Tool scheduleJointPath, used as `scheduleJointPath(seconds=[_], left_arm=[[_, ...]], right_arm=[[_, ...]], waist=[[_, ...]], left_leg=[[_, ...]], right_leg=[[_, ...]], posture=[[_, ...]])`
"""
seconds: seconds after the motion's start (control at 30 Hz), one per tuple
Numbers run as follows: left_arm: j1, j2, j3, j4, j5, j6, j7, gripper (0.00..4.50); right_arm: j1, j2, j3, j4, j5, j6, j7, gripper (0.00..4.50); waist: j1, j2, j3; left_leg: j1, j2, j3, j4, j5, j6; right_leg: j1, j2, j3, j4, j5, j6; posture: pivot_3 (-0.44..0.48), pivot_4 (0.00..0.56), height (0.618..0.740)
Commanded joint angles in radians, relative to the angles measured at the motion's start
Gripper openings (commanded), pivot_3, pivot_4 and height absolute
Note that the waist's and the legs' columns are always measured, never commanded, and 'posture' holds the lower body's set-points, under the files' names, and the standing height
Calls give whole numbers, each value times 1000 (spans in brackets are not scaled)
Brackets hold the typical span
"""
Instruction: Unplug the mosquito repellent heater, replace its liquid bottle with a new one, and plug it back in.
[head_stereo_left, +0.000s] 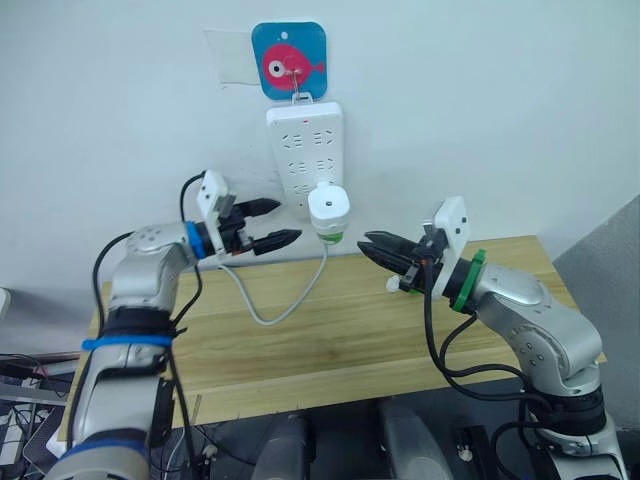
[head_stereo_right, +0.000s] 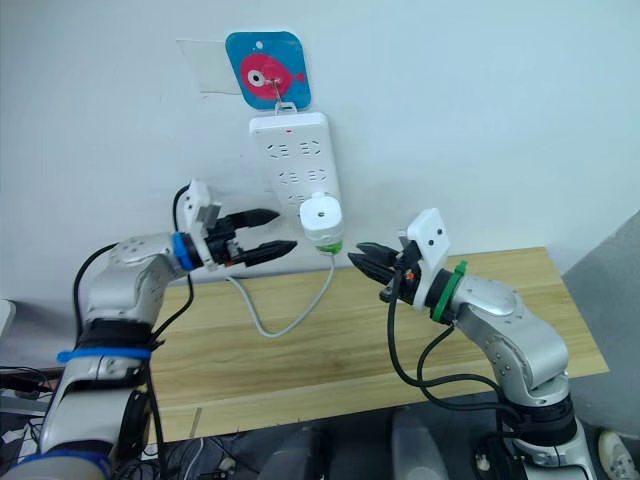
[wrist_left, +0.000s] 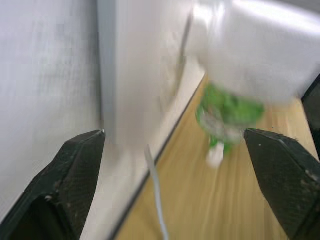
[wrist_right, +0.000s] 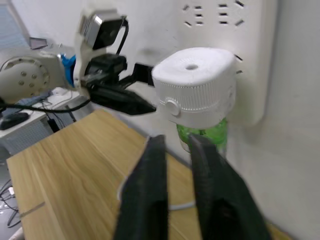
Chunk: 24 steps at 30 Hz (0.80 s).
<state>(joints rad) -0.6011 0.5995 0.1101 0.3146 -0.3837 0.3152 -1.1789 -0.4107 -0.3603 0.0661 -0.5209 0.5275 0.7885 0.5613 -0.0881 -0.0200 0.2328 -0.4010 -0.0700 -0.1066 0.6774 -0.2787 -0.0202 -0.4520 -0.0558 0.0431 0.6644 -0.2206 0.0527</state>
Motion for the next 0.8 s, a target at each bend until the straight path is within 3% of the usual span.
scheduleJointPath(seconds=[0.03,0.17,0.33,0.8], left_arm=[[85,48,54,-251,-69,46,22,4500],[218,51,77,-537,-137,113,106,4500],[307,61,74,-716,-163,150,175,4500],[319,63,78,-747,-218,187,268,4500]], right_arm=[[-29,17,25,15,-7,-42,3,31],[-53,38,48,56,-32,-60,-16,31],[-68,57,62,71,-53,-61,-41,31],[-76,80,81,102,-127,-93,-96,31]], waist=[[6,0,0],[26,0,0],[40,0,0],[49,0,0]], left_leg=[[0,0,0,0,0,0],[0,0,0,1,0,0],[1,0,-1,1,0,0],[1,0,0,1,0,0]], right_leg=[[0,0,0,0,0,0],[2,-1,-1,-1,0,0],[2,-1,-2,0,0,0],[3,0,-1,0,0,0]], posture=[[-49,200,740],[-30,202,740],[-10,204,740],[-8,197,740]])
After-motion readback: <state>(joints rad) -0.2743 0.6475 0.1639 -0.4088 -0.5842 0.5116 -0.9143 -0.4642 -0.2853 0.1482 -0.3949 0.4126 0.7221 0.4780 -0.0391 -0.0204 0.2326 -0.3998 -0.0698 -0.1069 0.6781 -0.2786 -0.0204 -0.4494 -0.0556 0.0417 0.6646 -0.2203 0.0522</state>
